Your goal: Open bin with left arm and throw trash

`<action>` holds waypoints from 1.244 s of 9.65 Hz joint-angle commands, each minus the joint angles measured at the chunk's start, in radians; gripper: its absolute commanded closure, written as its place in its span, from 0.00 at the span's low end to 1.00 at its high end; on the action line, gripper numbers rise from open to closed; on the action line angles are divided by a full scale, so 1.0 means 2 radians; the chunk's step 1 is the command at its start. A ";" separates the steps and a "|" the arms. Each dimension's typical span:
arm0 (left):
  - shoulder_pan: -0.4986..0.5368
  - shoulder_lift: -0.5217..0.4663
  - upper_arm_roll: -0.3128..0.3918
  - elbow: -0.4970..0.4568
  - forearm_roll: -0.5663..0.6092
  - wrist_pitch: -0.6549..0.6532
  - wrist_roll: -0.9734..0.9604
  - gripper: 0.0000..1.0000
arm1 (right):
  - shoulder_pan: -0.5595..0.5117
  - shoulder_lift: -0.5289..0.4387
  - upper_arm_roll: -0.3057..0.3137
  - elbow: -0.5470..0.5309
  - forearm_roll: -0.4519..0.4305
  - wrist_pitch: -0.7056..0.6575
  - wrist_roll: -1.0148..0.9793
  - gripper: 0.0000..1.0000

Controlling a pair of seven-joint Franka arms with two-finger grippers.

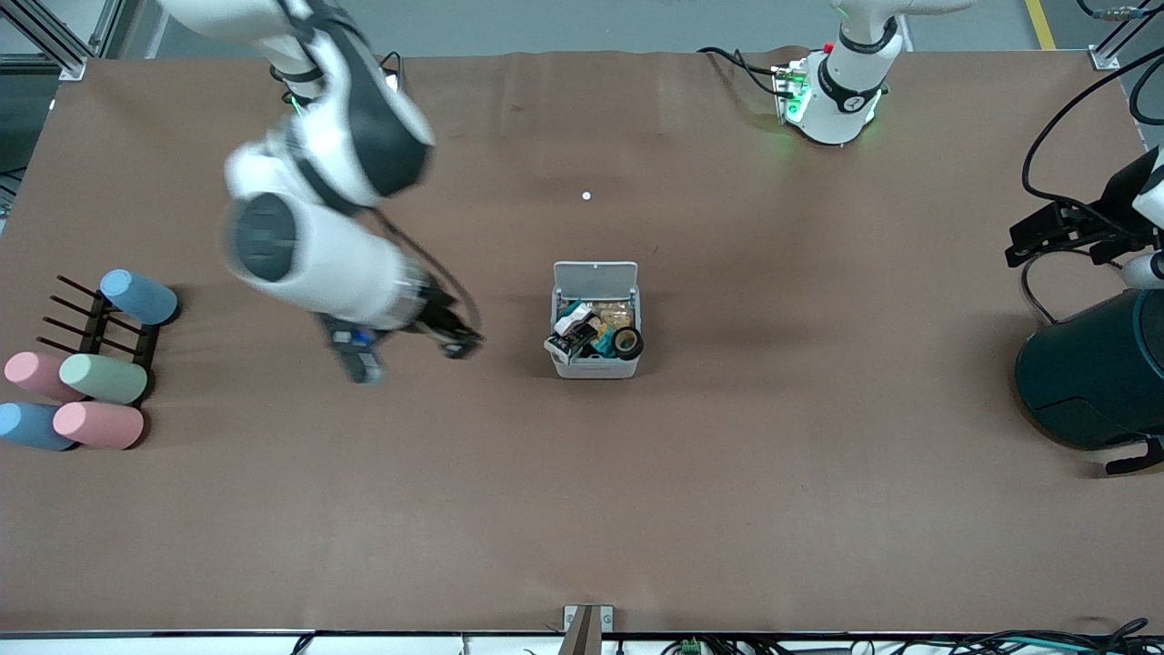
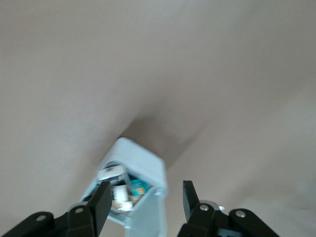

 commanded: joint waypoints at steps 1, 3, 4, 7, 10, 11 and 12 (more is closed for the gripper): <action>-0.001 0.000 0.000 0.004 -0.005 0.000 -0.003 0.00 | -0.058 -0.042 0.009 -0.024 -0.026 -0.048 -0.080 0.33; -0.001 0.000 0.000 0.004 -0.005 0.000 -0.003 0.00 | -0.118 -0.071 0.009 -0.024 -0.030 -0.096 -0.179 0.33; -0.001 0.000 0.000 0.004 -0.005 0.000 -0.003 0.00 | -0.150 -0.084 0.009 -0.025 -0.033 -0.119 -0.234 0.33; -0.001 0.000 0.000 0.004 -0.005 0.000 -0.003 0.00 | -0.222 -0.124 0.009 -0.034 -0.101 -0.181 -0.422 0.26; -0.002 0.000 0.000 0.004 -0.005 0.000 -0.002 0.00 | -0.265 -0.199 0.009 -0.100 -0.164 -0.182 -0.648 0.12; -0.002 0.000 0.000 0.004 -0.005 0.000 -0.001 0.00 | -0.268 -0.201 0.009 -0.096 -0.170 -0.181 -0.705 0.01; 0.001 0.000 0.000 0.004 -0.006 0.000 0.000 0.00 | -0.265 -0.199 0.011 -0.083 -0.181 -0.177 -0.715 0.01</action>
